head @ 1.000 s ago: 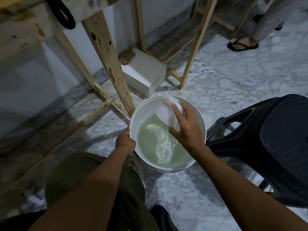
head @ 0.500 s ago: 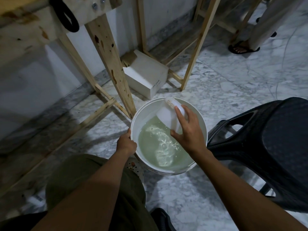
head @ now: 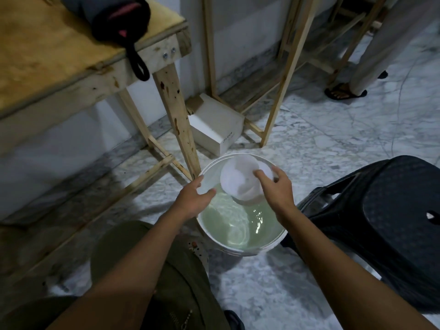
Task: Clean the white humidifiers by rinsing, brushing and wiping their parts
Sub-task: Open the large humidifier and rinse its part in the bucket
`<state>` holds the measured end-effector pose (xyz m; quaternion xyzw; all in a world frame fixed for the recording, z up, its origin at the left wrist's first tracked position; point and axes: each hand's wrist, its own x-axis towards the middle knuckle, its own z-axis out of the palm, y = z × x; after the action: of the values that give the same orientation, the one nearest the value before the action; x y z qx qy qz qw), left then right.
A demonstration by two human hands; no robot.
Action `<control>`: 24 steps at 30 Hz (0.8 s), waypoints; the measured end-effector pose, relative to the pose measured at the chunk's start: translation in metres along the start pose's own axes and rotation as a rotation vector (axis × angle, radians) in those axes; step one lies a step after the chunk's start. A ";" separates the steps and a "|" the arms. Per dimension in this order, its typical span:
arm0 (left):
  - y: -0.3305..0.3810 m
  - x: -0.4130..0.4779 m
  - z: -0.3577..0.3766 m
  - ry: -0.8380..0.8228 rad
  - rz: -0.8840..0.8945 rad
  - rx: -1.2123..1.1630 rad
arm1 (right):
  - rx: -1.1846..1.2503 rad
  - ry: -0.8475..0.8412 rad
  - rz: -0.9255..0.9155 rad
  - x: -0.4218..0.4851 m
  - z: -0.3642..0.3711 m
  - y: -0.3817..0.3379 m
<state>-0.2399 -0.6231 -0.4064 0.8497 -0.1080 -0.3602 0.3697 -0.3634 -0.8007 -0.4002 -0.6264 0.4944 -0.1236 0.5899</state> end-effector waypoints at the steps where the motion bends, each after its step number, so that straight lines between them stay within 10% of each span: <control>1: 0.008 -0.008 -0.004 -0.032 0.019 -0.037 | 0.020 -0.008 0.021 -0.004 0.000 -0.007; 11: 0.052 -0.098 -0.053 -0.016 0.337 -0.145 | 0.161 -0.278 -0.024 -0.069 0.002 -0.092; 24: 0.072 -0.207 -0.162 0.414 0.570 -0.210 | 0.155 -0.647 -0.222 -0.181 0.031 -0.210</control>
<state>-0.2701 -0.4912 -0.1697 0.7976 -0.2259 -0.0722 0.5546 -0.3285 -0.6820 -0.1504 -0.6363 0.1997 -0.0192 0.7449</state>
